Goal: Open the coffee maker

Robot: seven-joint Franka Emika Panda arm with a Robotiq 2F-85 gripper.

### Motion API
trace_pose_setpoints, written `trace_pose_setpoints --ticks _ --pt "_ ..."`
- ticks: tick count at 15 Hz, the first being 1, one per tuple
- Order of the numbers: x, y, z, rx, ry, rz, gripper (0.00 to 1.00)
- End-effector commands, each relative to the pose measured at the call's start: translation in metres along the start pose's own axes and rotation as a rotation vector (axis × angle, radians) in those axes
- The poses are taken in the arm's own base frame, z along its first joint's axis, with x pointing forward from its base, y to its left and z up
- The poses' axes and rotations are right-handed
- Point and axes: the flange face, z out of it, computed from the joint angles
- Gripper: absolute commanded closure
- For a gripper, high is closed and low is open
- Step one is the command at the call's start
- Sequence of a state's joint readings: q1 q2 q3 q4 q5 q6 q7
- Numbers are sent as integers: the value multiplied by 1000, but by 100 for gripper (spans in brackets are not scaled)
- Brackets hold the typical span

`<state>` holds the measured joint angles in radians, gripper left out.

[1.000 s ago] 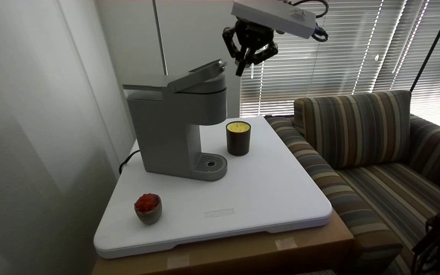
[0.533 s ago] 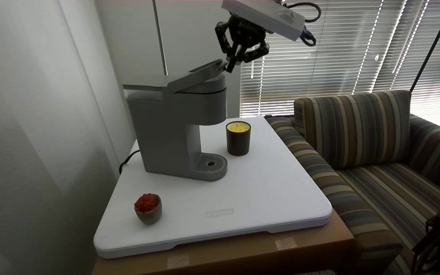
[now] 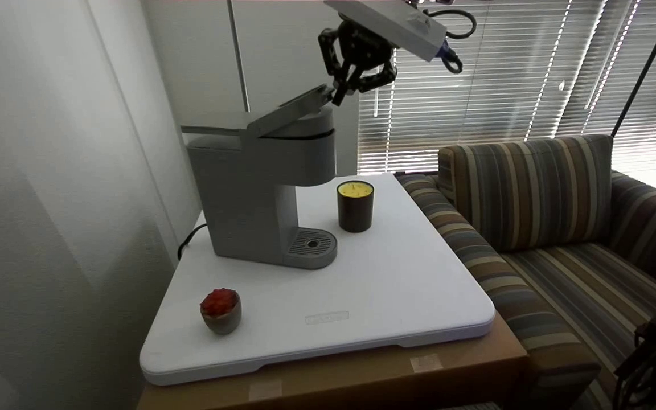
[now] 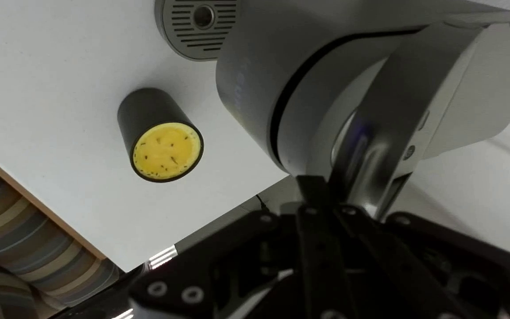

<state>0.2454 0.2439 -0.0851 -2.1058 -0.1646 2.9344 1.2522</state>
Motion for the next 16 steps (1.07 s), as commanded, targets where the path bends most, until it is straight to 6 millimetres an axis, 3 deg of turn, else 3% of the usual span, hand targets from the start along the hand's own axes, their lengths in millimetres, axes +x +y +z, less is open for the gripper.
trace_pose_setpoints --ticks 1,9,16 --pt "4 -8 -12 63 22 44 100" --pt "7 -24 -29 136 46 56 100" --pt "2 -43 -32 171 38 42 100"
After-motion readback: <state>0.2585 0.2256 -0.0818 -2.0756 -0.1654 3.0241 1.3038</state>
